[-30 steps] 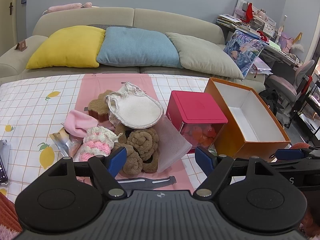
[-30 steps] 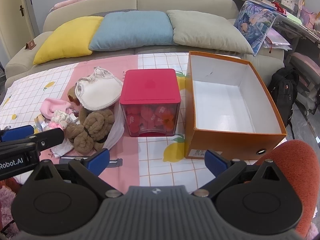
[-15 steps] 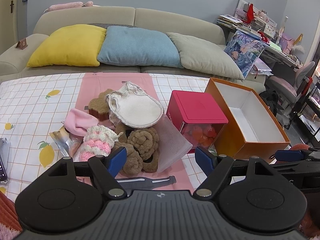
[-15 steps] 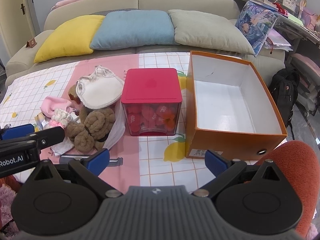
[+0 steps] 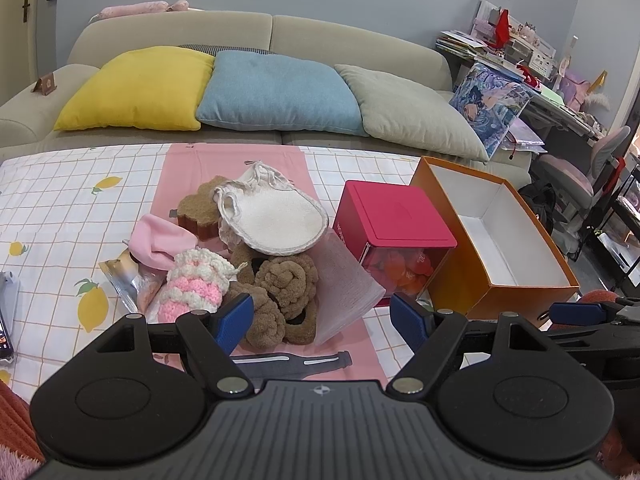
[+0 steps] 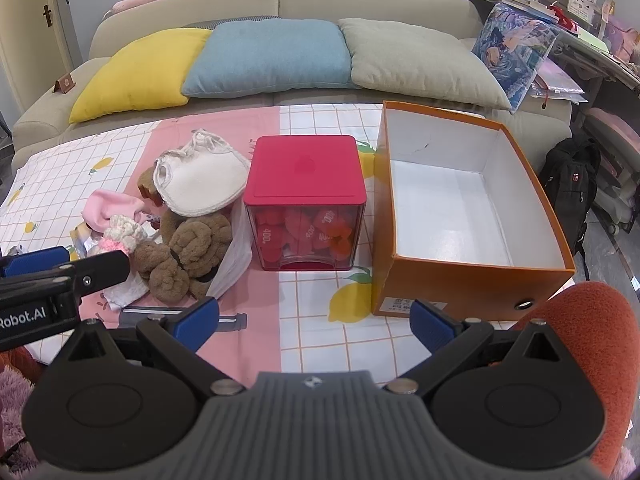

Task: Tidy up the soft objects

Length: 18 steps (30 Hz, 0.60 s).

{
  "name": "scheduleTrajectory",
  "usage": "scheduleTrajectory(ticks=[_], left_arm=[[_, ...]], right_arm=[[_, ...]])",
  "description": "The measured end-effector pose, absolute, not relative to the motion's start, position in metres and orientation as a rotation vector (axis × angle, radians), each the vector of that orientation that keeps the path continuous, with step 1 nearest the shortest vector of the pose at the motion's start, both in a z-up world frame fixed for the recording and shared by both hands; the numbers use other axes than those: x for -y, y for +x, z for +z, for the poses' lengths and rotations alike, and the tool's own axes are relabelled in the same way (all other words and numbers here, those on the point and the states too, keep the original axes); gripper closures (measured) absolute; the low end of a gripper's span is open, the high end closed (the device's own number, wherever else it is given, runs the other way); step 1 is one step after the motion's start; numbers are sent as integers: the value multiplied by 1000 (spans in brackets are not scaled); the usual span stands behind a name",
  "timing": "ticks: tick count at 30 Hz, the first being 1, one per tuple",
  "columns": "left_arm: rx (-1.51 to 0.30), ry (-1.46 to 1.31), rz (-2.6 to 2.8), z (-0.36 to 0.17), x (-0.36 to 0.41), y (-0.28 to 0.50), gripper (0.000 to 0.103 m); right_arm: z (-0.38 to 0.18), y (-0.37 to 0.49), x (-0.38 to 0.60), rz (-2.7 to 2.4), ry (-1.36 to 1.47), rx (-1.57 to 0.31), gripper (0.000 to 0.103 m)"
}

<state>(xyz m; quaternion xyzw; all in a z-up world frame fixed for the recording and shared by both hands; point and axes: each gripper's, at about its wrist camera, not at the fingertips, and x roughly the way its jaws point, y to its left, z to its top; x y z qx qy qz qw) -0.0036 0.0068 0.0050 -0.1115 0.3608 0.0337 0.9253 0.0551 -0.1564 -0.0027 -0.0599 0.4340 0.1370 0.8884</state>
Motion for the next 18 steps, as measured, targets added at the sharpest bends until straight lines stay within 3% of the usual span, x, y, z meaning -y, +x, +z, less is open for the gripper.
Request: scheduleTrajectory(ticks=[10, 12, 18], left_arm=[[-754, -290, 57, 0, -16, -4, 12], [-771, -313, 46, -3, -19, -2, 16], [-809, -370, 40, -13, -31, 3, 21]], right_arm=[[-5, 55, 156, 331, -98, -915, 4], [-6, 56, 154, 363, -98, -922, 4], [-5, 62, 144, 473, -114, -913, 16]])
